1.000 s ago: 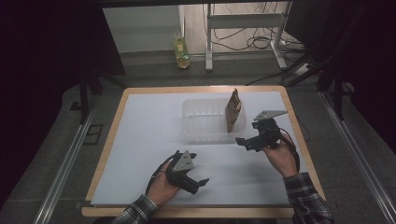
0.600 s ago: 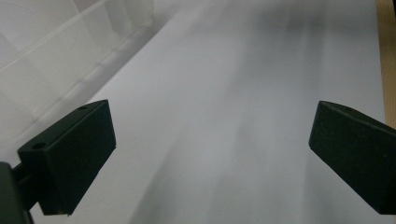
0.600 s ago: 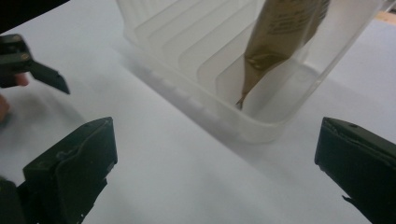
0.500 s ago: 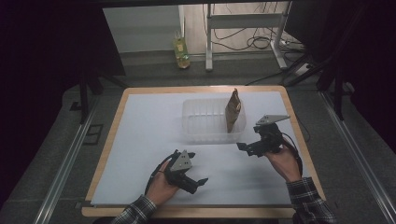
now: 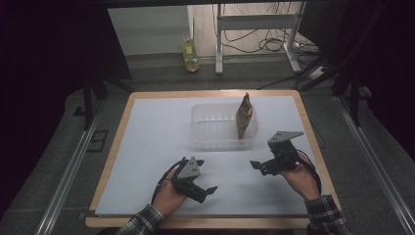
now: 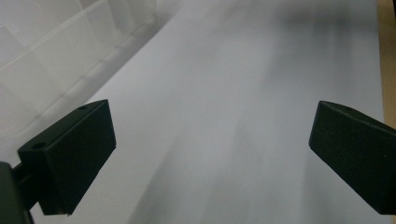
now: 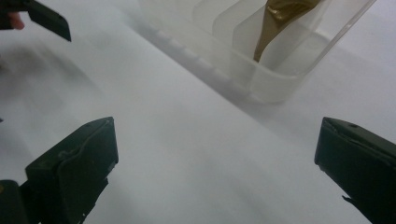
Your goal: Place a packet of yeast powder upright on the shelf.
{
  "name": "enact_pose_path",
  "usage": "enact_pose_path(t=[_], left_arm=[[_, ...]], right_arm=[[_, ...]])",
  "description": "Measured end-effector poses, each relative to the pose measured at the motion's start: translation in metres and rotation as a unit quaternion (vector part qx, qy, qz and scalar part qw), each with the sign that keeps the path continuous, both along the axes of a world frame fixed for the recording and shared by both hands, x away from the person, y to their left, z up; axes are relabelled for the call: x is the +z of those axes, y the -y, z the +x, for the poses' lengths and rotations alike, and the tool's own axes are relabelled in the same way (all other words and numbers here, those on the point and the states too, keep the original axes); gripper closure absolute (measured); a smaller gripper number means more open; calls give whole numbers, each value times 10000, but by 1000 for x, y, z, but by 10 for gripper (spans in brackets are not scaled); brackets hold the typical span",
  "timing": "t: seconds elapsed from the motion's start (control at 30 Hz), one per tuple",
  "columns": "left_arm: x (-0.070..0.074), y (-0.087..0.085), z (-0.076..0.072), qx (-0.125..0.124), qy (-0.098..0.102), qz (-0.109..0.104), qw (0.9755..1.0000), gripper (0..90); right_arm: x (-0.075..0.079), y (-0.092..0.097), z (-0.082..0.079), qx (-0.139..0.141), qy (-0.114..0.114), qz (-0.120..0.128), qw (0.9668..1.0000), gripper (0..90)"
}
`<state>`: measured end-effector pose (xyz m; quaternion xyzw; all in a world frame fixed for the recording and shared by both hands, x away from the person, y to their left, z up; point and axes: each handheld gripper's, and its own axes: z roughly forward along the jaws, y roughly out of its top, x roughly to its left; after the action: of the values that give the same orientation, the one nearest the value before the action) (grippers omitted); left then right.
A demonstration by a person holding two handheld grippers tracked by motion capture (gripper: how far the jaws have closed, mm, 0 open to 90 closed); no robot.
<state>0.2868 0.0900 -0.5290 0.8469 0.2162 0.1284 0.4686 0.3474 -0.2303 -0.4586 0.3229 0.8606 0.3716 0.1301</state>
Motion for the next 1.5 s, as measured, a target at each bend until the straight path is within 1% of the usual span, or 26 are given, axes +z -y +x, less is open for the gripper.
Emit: enact_pose_path(t=[0.13, 0.33, 0.5, 0.77, 1.1, 1.5], left_arm=[[-1, 1, 0, -5, 27, 63, 10000, 6], [-2, 2, 0, -21, 39, 111, 9999, 6], [-2, 2, 0, -19, 36, 106, 9999, 6], [-3, 3, -1, -17, 76, 142, 9999, 5], [-4, 3, -1, 2, 102, 215, 9997, 5], [-4, 4, -1, 10, 88, 221, 9997, 6]], right_arm=[[-3, 4, -5, 38, -20, 49, 10000, 0], [-6, 10, -11, 38, 37, 87, 9999, 0], [-8, 14, -17, 38, 63, 68, 9999, 0], [-8, 20, -26, 21, 122, 102, 9999, 0], [-12, 30, -36, -37, 140, 109, 9998, 0], [-17, 44, -46, -122, 182, 115, 9997, 0]])
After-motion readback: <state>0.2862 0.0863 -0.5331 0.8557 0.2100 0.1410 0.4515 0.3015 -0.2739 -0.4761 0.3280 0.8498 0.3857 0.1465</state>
